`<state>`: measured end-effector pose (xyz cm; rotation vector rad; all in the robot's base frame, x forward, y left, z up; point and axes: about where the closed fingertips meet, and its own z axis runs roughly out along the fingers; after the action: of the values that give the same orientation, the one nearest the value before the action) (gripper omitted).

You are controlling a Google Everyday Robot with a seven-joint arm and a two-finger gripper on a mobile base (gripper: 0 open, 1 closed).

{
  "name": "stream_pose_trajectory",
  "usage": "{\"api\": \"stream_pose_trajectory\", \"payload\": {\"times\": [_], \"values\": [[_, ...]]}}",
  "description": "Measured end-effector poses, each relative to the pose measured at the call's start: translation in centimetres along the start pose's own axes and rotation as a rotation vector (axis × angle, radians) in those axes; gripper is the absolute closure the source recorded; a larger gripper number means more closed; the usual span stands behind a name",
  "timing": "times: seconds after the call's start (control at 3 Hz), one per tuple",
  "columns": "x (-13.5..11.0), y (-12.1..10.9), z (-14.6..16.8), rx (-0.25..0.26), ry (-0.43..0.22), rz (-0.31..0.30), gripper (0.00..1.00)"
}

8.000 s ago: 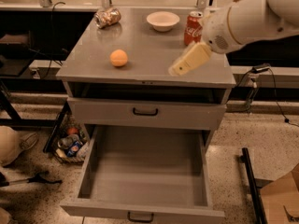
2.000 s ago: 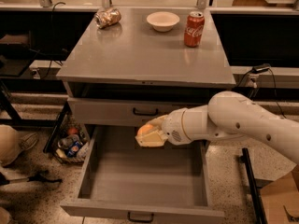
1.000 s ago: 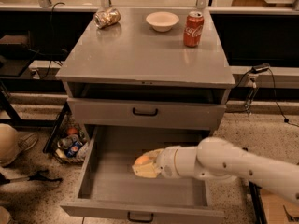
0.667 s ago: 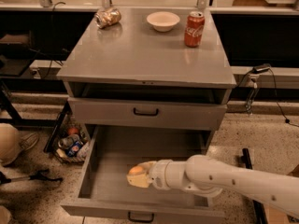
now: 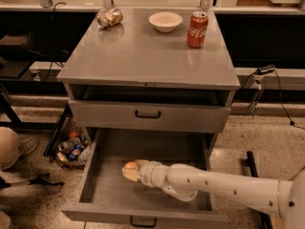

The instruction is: Place orange into middle drawer

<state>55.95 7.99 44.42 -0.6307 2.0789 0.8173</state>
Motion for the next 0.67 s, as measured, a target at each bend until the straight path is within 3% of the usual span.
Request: {"api": "stream_pose_trajectory", "payload": {"times": [0.33,0.67], "values": [[0.7,-1.5,3.3,0.015,0.007,0.02,0.82],[1.9,-2.1,5.5,0.0,0.045,0.041,0.5]]}}
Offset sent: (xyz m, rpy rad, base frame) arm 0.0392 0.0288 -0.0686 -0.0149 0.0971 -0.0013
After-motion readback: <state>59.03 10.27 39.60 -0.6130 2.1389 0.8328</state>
